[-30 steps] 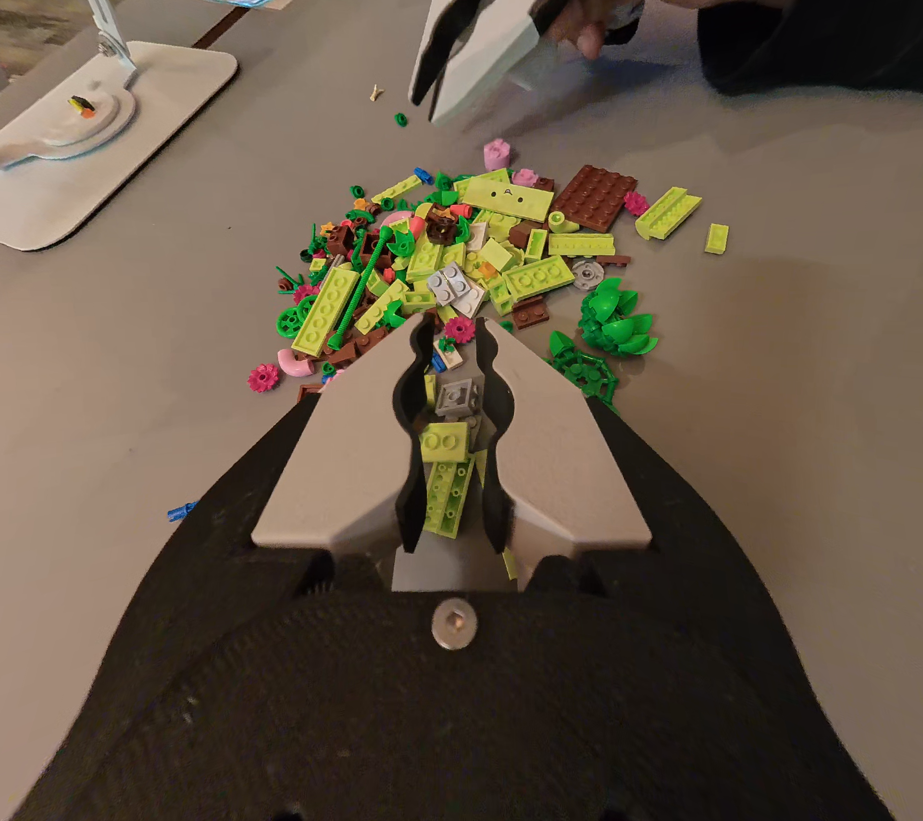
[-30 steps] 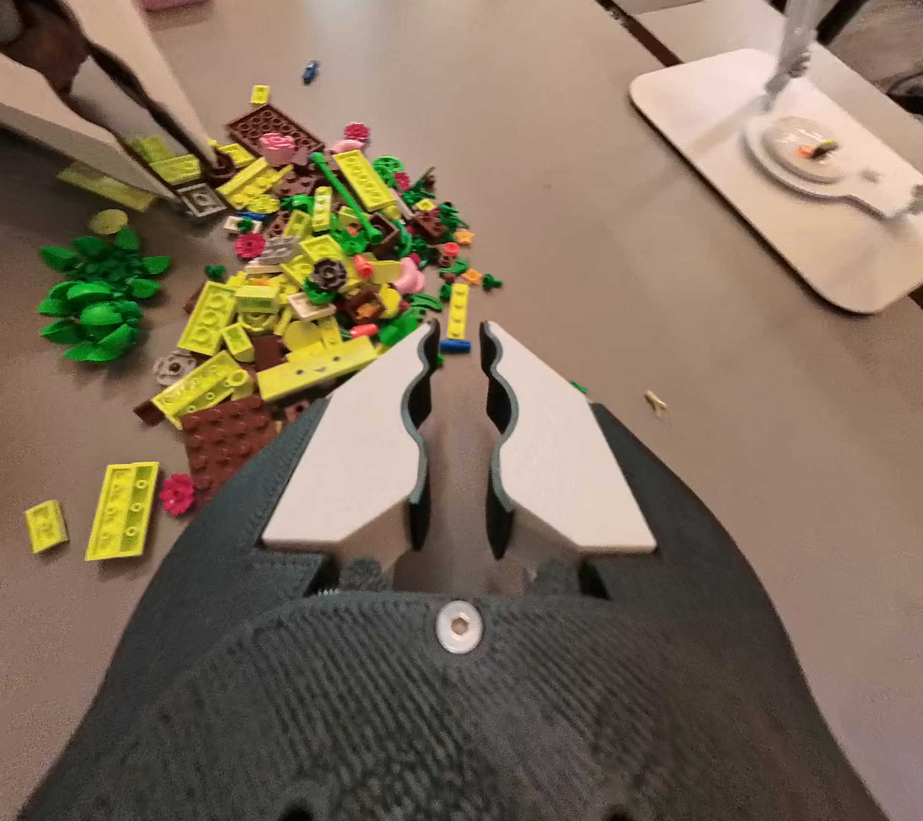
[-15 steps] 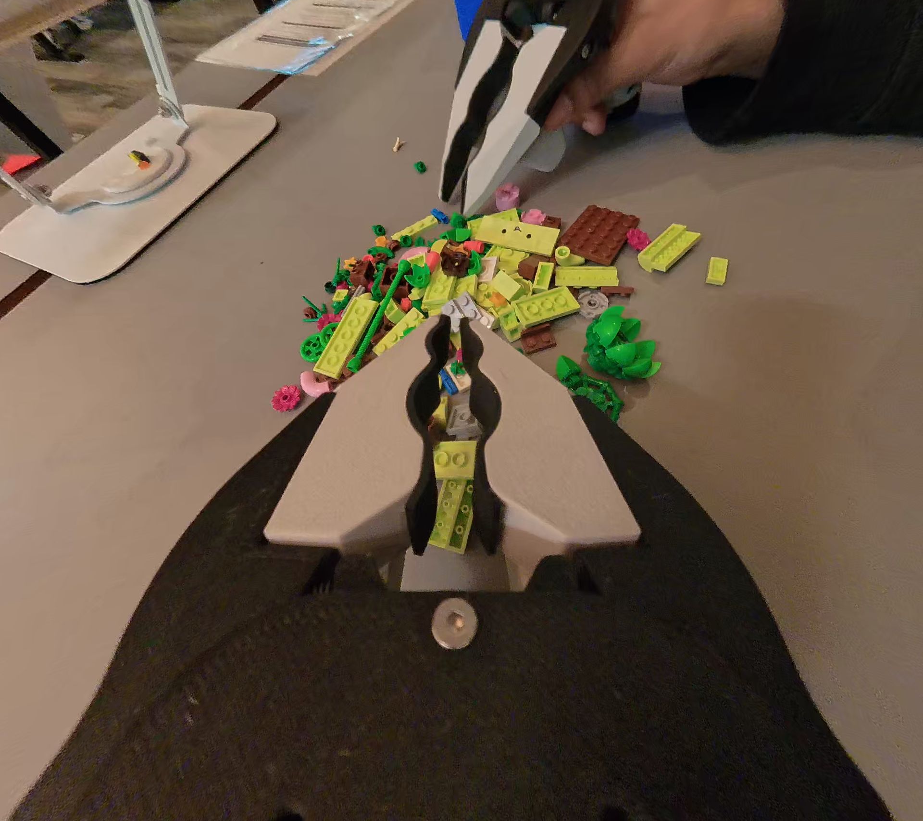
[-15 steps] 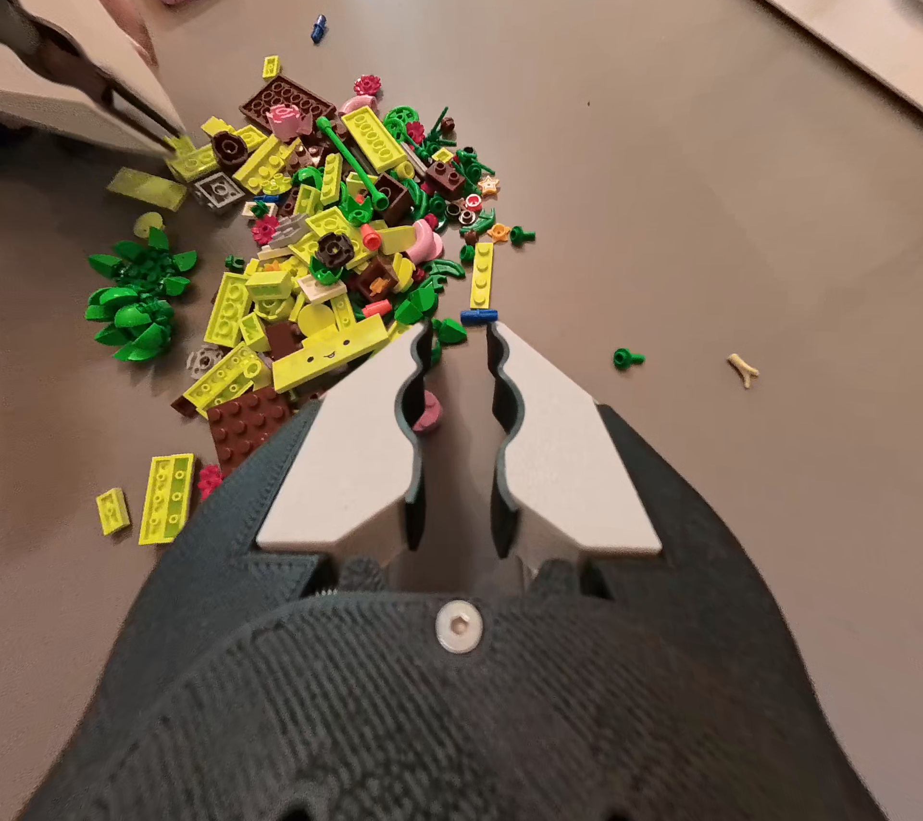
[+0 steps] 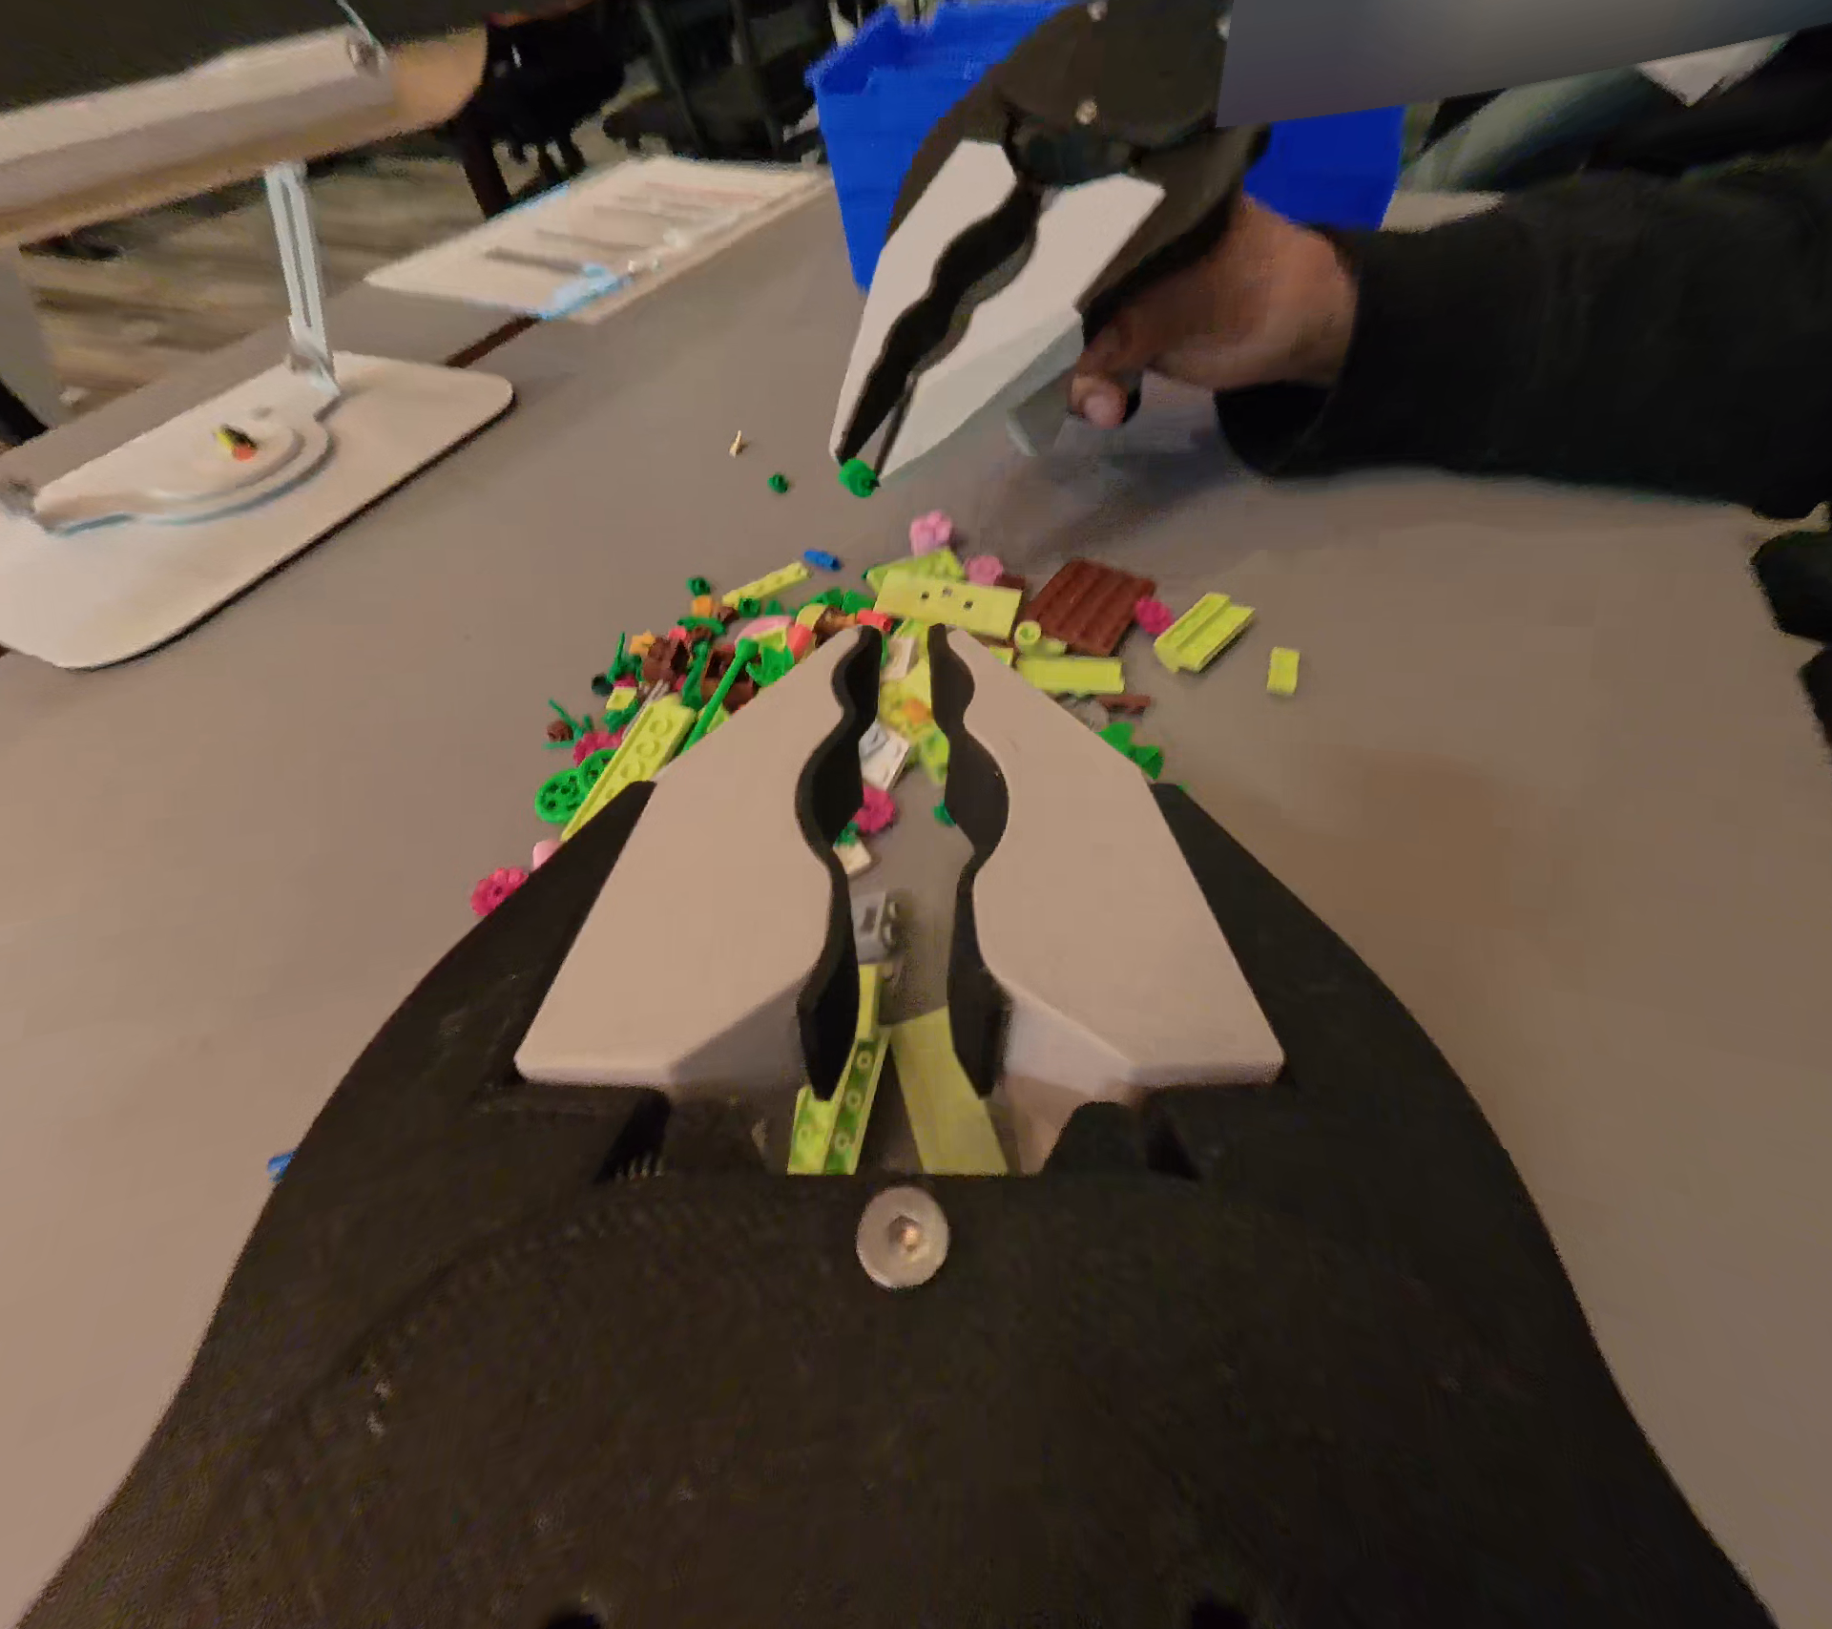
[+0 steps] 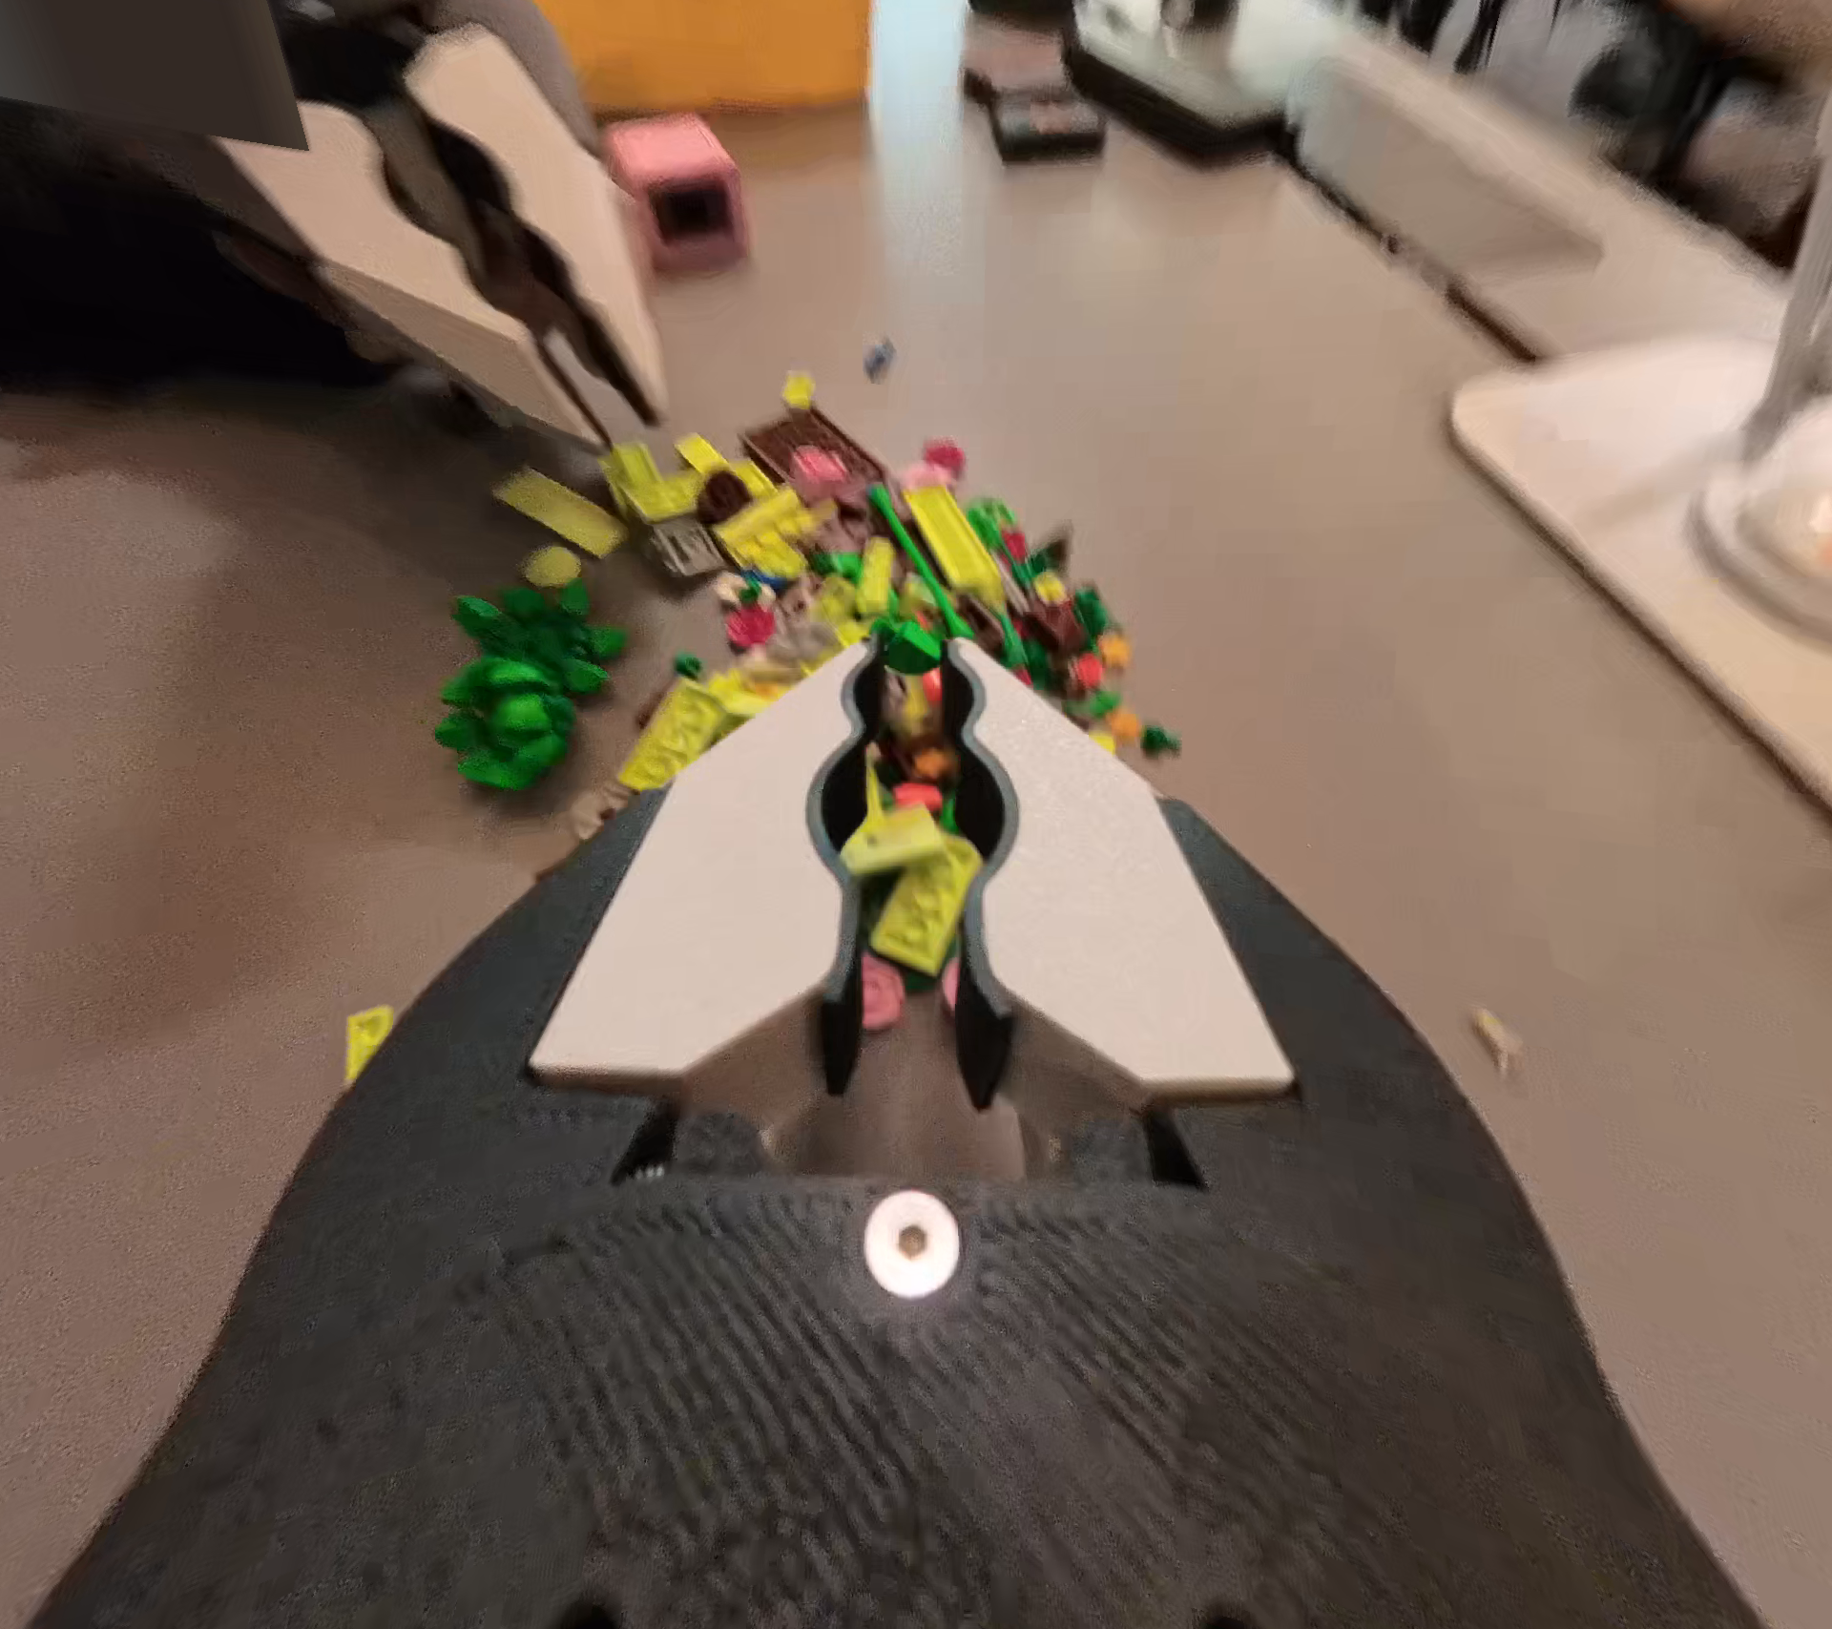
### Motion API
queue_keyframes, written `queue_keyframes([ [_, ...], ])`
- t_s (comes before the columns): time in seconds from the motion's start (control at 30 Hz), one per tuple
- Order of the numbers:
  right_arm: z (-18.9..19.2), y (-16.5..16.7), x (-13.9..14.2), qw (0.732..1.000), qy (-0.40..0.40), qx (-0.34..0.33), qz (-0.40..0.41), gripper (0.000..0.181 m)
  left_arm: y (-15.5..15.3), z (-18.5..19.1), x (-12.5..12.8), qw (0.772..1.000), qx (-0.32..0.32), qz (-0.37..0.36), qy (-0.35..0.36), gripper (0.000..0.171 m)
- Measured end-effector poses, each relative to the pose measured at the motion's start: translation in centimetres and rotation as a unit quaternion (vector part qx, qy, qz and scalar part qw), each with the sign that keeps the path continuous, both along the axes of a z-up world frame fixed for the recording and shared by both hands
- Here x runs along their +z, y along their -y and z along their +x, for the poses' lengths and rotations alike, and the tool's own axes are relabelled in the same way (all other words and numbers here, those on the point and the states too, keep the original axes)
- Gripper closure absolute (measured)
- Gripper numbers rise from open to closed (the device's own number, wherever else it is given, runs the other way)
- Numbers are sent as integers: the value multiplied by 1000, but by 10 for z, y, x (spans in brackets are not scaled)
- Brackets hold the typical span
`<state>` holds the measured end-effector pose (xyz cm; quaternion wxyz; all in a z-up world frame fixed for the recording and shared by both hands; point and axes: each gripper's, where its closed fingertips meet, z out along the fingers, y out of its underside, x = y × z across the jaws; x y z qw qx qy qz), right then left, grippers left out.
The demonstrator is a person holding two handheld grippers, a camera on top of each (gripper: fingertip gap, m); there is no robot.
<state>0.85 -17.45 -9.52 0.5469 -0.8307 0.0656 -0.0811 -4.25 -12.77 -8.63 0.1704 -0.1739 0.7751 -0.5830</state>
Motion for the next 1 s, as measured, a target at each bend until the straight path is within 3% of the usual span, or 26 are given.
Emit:
queue_keyframes([
  [0.13,-32,-22,25,995,85,34,29,174,3,-7,19,999,-10,-39,36,161],
  [0.27,-48,-38,17,998,47,46,4,174,5,-12,17,994,-6,20,108,165],
  [0.4,-49,-43,14,999,29,41,8,174,10,-13,8,991,-7,56,120,166],
  [1.0,-56,-43,20,992,-73,76,65,180,9,-14,10,992,-12,48,117,171],
])
